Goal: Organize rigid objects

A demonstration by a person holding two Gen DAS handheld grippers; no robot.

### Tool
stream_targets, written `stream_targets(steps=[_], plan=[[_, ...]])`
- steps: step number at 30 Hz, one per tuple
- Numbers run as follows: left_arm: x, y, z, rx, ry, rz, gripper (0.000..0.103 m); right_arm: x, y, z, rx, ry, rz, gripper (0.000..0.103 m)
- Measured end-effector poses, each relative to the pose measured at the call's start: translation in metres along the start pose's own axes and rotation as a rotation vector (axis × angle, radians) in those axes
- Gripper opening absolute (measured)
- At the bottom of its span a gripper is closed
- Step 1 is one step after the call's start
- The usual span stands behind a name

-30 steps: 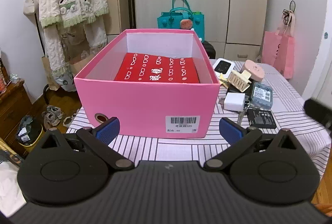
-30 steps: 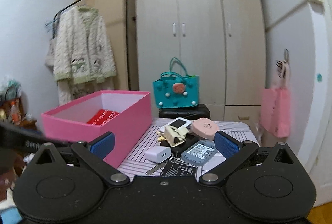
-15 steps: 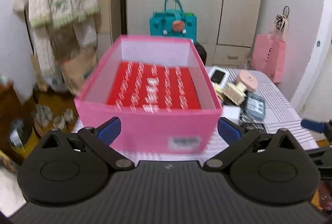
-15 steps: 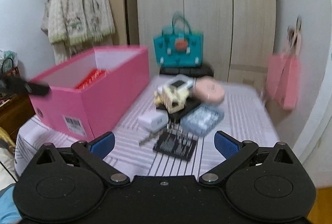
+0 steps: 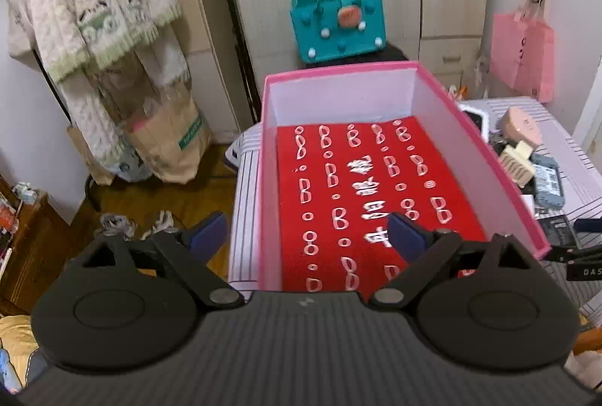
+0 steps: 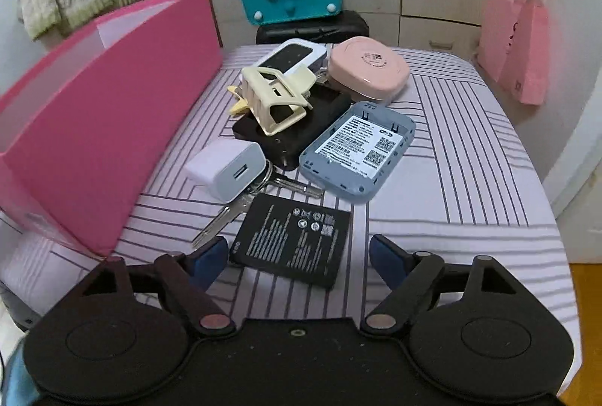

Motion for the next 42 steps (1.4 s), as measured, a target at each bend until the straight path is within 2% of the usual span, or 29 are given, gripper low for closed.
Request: stream_targets(steps=[2, 5, 9, 12, 14, 15, 16, 17, 18, 19, 21, 23, 24, 25, 30, 35, 42], plan=[[0.014, -0.005, 0.009, 0.010, -0.006, 0.031, 0.090, 0.006, -0.003, 0.003, -0.032, 0.013, 0.021, 0.087], [0.031, -0.011, 0.020, 0.068, -0.072, 0.050, 0.088, 0.009, -0.006, 0.007, -0.061, 0.006, 0.040, 0.086], [0.054, -0.015, 0.034, 0.085, -0.138, 0.063, 0.088, 0.010, -0.010, 0.006, -0.052, 0.006, 0.066, 0.086], [0.067, -0.017, 0.039, 0.106, -0.171, 0.051, 0.088, 0.007, -0.011, 0.009, -0.056, 0.007, 0.052, 0.076], [0.075, -0.015, 0.039, 0.109, -0.158, 0.061, 0.083, 0.008, -0.012, 0.005, -0.066, -0.008, 0.054, 0.075], [0.078, -0.014, 0.039, 0.108, -0.146, 0.071, 0.065, 0.007, -0.012, 0.004, -0.077, -0.017, 0.052, 0.075], [0.081, -0.012, 0.039, 0.107, -0.120, 0.095, 0.054, 0.007, -0.011, 0.004, -0.097, -0.028, 0.050, 0.075], [0.084, -0.010, 0.038, 0.093, -0.082, 0.121, 0.049, 0.007, -0.011, 0.005, -0.119, -0.033, 0.047, 0.075], [0.089, -0.008, 0.039, 0.069, -0.034, 0.166, 0.033, 0.006, -0.011, 0.005, -0.126, -0.025, 0.047, 0.074], [0.093, -0.006, 0.040, 0.049, -0.004, 0.202, 0.023, 0.006, -0.011, 0.005, -0.118, -0.009, 0.051, 0.077], [0.099, -0.002, 0.040, 0.015, 0.053, 0.264, 0.019, 0.008, -0.012, 0.004, -0.086, 0.027, 0.072, 0.086], [0.101, 0.001, 0.040, 0.014, 0.063, 0.283, 0.017, 0.009, -0.011, -0.001, -0.006, 0.054, 0.096, 0.087], [0.100, 0.001, 0.040, 0.017, 0.068, 0.283, 0.017, 0.008, -0.011, -0.002, 0.011, 0.061, 0.086, 0.082], [0.100, 0.001, 0.039, 0.019, 0.073, 0.282, 0.015, 0.007, -0.011, -0.002, 0.007, 0.073, 0.077, 0.069], [0.095, 0.002, 0.033, 0.042, 0.106, 0.261, 0.007, 0.007, -0.015, -0.007, 0.014, 0.036, 0.076, 0.068], [0.093, 0.001, 0.034, 0.062, 0.107, 0.234, 0.007, -0.002, -0.017, -0.011, 0.049, 0.015, 0.073, 0.068], [0.092, -0.001, 0.035, 0.075, 0.148, 0.237, 0.008, -0.025, -0.044, -0.009, 0.046, -0.011, 0.001, 0.068]])
Point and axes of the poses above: each gripper's, at about its wrist camera, not at the fingertips, and x roughly the way its jaws point, z to its left, y to its underside, the point moved 3 cm from there along x, roughly the way its jaws point, and after that the axes turned 13 degrees about -z, right-handed, at the moved point
